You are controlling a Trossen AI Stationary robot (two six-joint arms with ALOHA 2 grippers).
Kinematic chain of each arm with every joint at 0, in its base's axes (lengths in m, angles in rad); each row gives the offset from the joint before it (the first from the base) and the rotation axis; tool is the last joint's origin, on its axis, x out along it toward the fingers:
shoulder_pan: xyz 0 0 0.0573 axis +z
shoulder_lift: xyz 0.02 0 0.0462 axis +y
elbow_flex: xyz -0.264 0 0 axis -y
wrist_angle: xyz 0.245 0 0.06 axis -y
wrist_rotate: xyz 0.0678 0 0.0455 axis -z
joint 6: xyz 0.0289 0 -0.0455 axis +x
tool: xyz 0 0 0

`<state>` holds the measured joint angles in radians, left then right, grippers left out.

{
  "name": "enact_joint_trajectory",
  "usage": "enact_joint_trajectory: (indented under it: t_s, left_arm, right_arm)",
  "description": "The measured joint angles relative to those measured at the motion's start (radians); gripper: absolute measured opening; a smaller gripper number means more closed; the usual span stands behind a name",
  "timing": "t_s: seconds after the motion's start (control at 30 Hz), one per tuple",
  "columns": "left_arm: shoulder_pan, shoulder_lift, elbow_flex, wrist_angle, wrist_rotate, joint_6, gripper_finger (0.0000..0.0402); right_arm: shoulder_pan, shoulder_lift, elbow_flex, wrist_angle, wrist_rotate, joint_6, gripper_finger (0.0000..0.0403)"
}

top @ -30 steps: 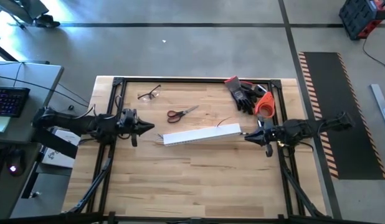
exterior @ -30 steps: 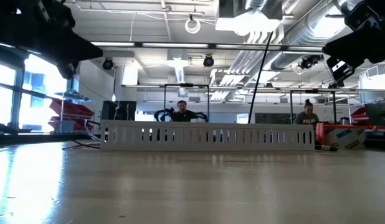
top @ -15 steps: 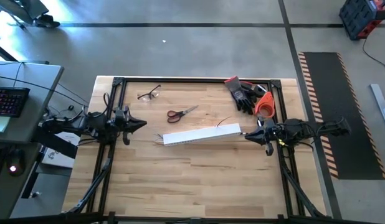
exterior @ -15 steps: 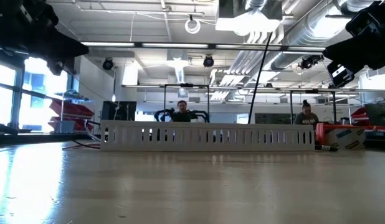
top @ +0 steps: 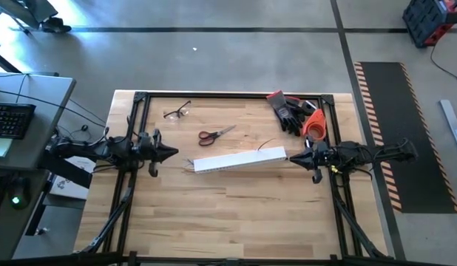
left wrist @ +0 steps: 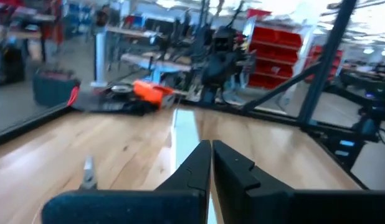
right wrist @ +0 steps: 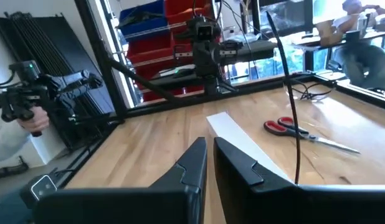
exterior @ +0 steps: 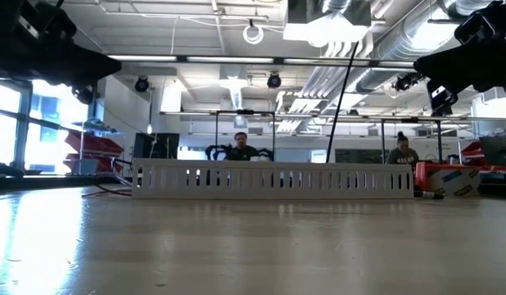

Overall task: Ziptie cables
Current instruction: Return to Home Position

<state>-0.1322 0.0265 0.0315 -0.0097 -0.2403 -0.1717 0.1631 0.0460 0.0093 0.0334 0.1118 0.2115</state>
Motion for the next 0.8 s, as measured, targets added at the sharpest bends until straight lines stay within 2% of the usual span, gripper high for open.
enact_joint_trajectory:
  t_s: [0.07, 0.23, 0.4, 0.8]
  left_arm:
    - [0.000, 0.002, -0.021, 0.049, 0.021, 0.032, 0.0000]
    - [0.000, 0.002, -0.020, 0.049, 0.035, 0.060, 0.0000]
    - [0.000, 0.009, -0.020, 0.046, 0.049, 0.096, 0.0000]
    - [0.000, 0.009, -0.020, 0.045, 0.048, 0.150, 0.0000]
  right_arm:
    - [0.000, 0.000, 0.000, 0.000, 0.000, -0.008, 0.0016]
    - [0.000, 0.001, 0.000, 0.000, -0.008, -0.054, 0.0016]
    - [0.000, 0.001, 0.000, -0.001, -0.012, -0.004, 0.0016]
    - [0.000, 0.000, 0.000, 0.000, -0.015, -0.010, 0.0016]
